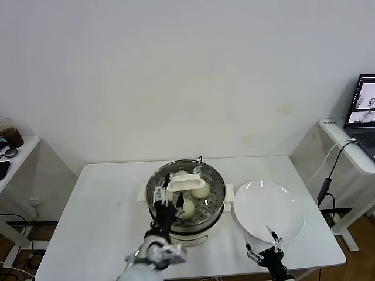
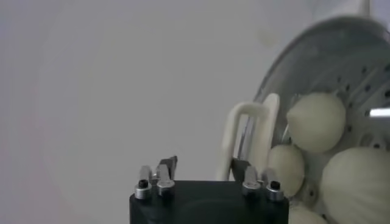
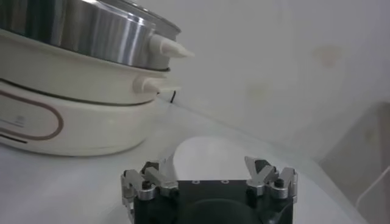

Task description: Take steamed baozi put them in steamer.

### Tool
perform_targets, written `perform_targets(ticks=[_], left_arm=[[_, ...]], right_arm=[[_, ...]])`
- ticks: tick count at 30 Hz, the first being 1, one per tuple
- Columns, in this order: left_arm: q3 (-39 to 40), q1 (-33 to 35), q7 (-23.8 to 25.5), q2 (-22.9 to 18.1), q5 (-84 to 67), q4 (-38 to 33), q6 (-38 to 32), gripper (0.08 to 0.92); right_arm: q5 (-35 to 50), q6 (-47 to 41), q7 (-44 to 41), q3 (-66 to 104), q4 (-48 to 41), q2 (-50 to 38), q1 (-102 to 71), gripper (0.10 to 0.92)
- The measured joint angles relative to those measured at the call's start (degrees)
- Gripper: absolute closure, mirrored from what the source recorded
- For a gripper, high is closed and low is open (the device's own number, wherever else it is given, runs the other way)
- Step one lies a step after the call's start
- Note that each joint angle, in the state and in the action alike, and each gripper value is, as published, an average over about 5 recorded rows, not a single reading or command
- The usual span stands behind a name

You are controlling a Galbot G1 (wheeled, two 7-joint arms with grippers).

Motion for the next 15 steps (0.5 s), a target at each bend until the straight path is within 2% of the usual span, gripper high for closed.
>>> perform_targets(ticks=[3,8,15], left_arm=[[-3.3,6.4,-3.3,0.1,-9.5,-3.4,-5.1,0.183],[-9.9,17.4,-8.0,-0.1,-23.6,-6.8,-14.9,0.177],[-18.3,29.2,-12.8,-1.5,-39.7,-6.3,-27.3,0.177]], right_arm=[[0.8,0.0,-0.2,-0.4,0.5,-0.7,-0.4,0.203],[3.7,-0.9,-0.7,-1.6,1.9,-2.0,-1.5,0.203],[9.1,-2.8,0.1,-3.7,5.3,-4.8,-4.6,0.203]])
